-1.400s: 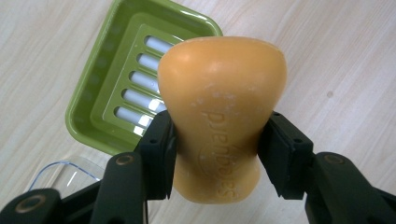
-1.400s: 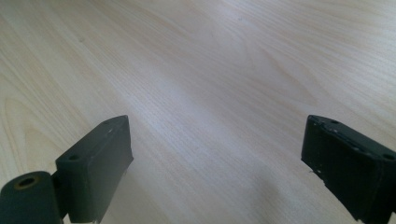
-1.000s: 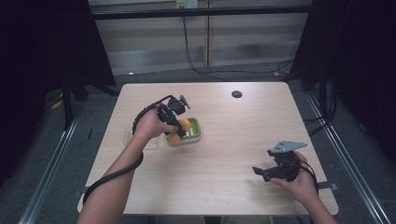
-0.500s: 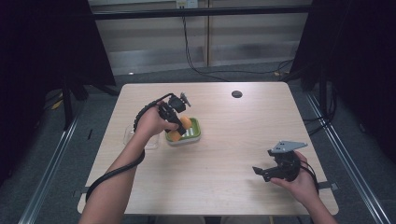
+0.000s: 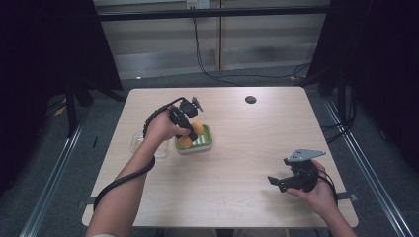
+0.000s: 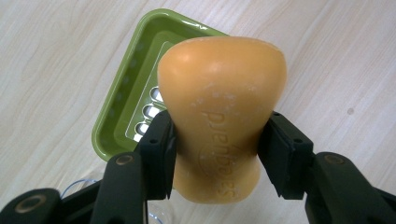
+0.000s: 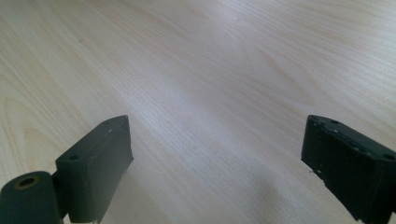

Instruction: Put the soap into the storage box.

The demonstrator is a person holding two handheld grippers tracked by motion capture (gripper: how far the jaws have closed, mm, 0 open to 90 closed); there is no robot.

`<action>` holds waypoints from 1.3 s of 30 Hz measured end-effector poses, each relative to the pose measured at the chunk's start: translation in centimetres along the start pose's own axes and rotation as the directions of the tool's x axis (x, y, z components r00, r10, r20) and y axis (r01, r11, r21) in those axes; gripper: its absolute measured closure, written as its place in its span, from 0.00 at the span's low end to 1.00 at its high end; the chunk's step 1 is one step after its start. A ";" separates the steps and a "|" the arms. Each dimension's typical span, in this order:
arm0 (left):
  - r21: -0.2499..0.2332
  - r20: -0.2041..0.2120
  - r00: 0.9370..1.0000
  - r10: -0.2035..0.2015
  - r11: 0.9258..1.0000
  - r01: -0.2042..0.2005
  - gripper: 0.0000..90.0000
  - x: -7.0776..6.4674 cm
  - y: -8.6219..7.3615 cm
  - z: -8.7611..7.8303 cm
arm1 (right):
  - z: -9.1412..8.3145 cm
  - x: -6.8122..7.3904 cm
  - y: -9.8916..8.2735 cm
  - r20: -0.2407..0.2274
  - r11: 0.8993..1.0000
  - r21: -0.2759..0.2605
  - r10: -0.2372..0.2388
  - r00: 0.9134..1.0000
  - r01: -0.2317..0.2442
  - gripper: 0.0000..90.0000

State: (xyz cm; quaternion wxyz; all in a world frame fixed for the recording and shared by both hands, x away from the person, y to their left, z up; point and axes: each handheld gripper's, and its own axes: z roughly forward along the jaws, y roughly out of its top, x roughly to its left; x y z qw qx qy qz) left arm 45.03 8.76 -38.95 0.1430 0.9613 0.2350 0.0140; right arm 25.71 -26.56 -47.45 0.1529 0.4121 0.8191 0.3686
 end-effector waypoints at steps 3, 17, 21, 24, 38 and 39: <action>0.001 0.000 1.000 -0.003 1.000 0.003 0.55 0.0 0.1 0.1 | 0.0 0.0 0.0 -0.002 1.000 0.000 0.000 1.000 0.000 0.09; -0.002 -0.009 1.000 -0.020 1.000 0.020 0.55 0.6 0.5 0.4 | -0.1 0.0 0.0 0.002 1.000 -0.005 -0.001 1.000 0.001 0.09; 0.005 -0.003 1.000 -0.009 1.000 0.009 0.55 0.9 0.6 0.5 | -0.1 -0.1 0.0 0.000 1.000 -0.005 -0.001 1.000 0.001 0.09; 0.002 -0.011 1.000 -0.021 1.000 0.021 0.55 0.9 0.6 0.8 | -0.1 0.0 0.0 0.002 1.000 -0.004 0.001 1.000 -0.001 0.09; 0.013 -0.016 0.999 -0.039 0.999 0.039 0.55 1.4 0.7 1.3 | -0.1 -0.1 0.0 -0.002 1.000 -0.006 0.001 1.000 -0.001 0.09; 0.014 -0.021 1.000 -0.022 1.000 0.022 0.55 1.6 0.7 1.4 | 0.0 -0.1 -0.1 -0.002 1.000 -0.005 0.004 1.000 -0.004 0.09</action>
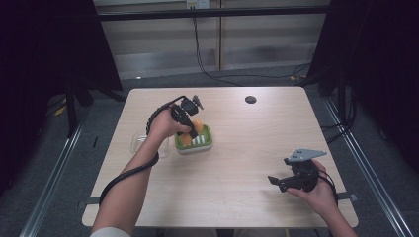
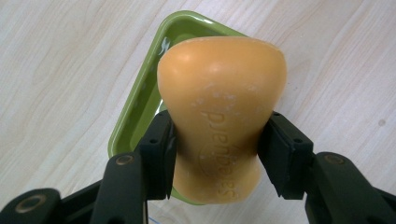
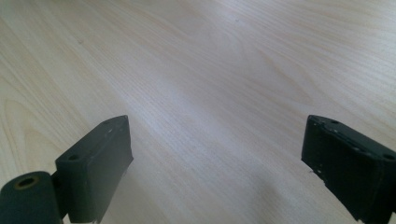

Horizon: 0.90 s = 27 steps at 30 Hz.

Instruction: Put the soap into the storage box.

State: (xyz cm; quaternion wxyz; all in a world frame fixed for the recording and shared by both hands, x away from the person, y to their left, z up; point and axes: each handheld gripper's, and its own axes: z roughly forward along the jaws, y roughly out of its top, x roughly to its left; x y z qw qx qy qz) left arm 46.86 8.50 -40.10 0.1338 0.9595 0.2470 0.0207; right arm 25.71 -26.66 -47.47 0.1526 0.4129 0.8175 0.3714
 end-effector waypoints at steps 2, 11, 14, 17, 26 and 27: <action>0.006 0.005 1.000 -0.004 1.000 0.004 0.55 0.0 0.0 0.0 | 0.0 0.0 0.0 0.000 1.000 0.000 -0.001 1.000 0.001 0.09; -0.003 0.001 1.000 -0.008 1.000 0.008 0.55 0.5 0.0 0.3 | -0.1 0.0 0.0 0.005 1.000 0.004 0.005 1.000 -0.005 0.09; 0.000 0.001 1.000 -0.004 1.000 0.004 0.55 0.7 0.0 0.4 | -0.1 0.0 0.0 0.002 1.000 0.003 0.005 1.000 -0.005 0.09; -0.001 0.001 1.000 -0.010 1.000 0.010 0.55 0.6 0.0 0.5 | 0.0 -0.1 0.0 0.002 1.000 0.002 0.000 1.000 0.000 0.09; 0.004 -0.004 1.000 0.004 1.000 -0.004 0.55 0.8 0.3 1.0 | 0.0 -0.1 0.0 0.000 1.000 0.000 0.006 1.000 -0.006 0.09; -0.001 -0.003 1.000 0.000 1.000 0.000 0.55 0.7 0.3 1.1 | 0.0 -0.1 0.0 -0.001 1.000 0.002 0.005 1.000 -0.005 0.09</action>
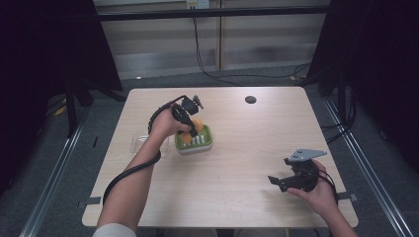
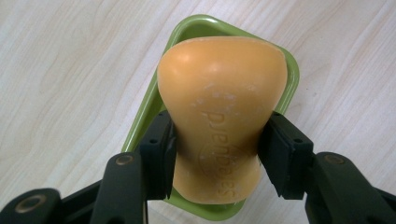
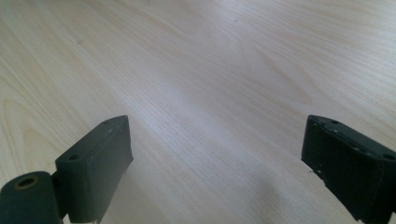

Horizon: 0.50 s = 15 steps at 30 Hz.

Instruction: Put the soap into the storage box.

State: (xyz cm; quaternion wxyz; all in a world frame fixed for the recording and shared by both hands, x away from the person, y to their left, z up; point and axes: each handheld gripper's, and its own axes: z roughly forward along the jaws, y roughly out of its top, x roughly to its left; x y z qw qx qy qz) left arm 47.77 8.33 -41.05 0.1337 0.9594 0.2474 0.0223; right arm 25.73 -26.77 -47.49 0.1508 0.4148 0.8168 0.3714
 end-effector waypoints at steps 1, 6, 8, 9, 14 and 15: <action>0.001 0.000 1.000 0.012 1.000 -0.012 0.55 0.1 0.0 0.0 | 0.0 0.0 0.0 0.003 1.000 0.001 -0.001 1.000 0.001 0.09; 0.004 0.000 1.000 0.004 1.000 -0.004 0.55 0.3 0.1 0.1 | 0.1 0.0 0.0 0.001 1.000 0.000 -0.005 1.000 0.005 0.09; -0.001 -0.007 1.000 0.009 1.000 -0.009 0.55 0.3 0.1 0.2 | 0.1 0.0 0.0 0.002 1.000 -0.001 -0.004 1.000 0.004 0.09; 0.012 -0.002 1.000 0.014 1.000 -0.014 0.55 0.4 0.2 0.2 | 0.1 0.0 0.0 0.000 1.000 -0.001 -0.005 1.000 0.005 0.09; 0.015 -0.015 0.999 0.035 0.999 -0.035 0.55 0.5 0.1 0.5 | 0.1 0.0 0.0 0.002 1.000 0.000 -0.001 1.000 0.001 0.09; 0.004 -0.013 1.000 0.015 1.000 -0.015 0.55 0.3 0.1 0.6 | 0.1 0.0 0.0 0.001 1.000 0.000 0.000 1.000 0.000 0.09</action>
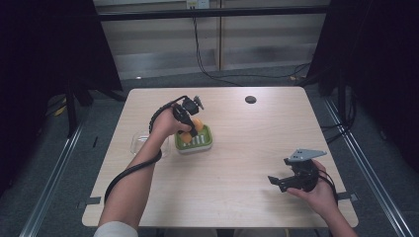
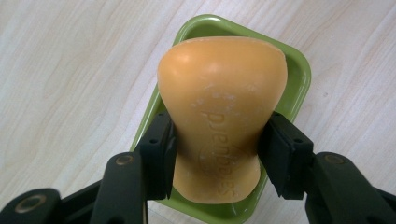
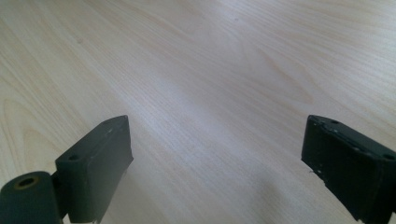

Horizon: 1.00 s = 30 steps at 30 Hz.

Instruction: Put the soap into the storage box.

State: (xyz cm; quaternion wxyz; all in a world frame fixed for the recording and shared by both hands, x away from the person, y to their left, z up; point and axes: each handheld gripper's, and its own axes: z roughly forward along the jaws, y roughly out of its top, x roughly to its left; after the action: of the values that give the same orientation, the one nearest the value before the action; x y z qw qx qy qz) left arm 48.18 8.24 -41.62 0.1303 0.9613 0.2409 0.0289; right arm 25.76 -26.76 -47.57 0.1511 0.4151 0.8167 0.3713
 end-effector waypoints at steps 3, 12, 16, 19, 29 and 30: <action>0.018 0.014 1.000 0.011 1.000 -0.012 0.55 0.1 0.1 0.0 | 0.0 0.0 0.0 0.001 1.000 0.000 -0.004 1.000 0.004 0.09; 0.015 0.005 1.000 0.016 1.000 -0.016 0.55 0.2 -0.1 0.5 | 0.1 0.0 0.0 0.001 1.000 0.001 -0.001 1.000 0.001 0.09; 0.023 0.011 1.000 0.024 0.999 -0.024 0.55 0.4 -0.2 0.6 | 0.1 -0.1 0.0 0.000 1.000 0.004 -0.002 1.000 0.002 0.09; 0.019 0.002 1.000 0.025 0.999 -0.025 0.55 0.4 -0.2 0.6 | 0.1 0.0 0.0 0.001 1.000 0.006 -0.002 1.000 0.002 0.09; 0.014 0.008 1.000 0.013 1.000 -0.013 0.55 0.4 -0.1 1.0 | 0.2 0.1 0.0 -0.004 1.000 0.006 -0.003 1.000 0.003 0.09; 0.015 -0.006 1.000 0.021 1.000 -0.021 0.55 0.3 -0.1 1.1 | 0.2 0.1 0.0 -0.005 1.000 0.007 -0.004 1.000 0.004 0.09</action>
State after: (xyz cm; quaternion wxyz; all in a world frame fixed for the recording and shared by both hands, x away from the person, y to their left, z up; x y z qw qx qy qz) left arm 48.54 8.25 -42.67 0.1219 0.9647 0.2314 0.0316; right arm 25.87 -26.60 -47.69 0.1484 0.4129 0.8192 0.3692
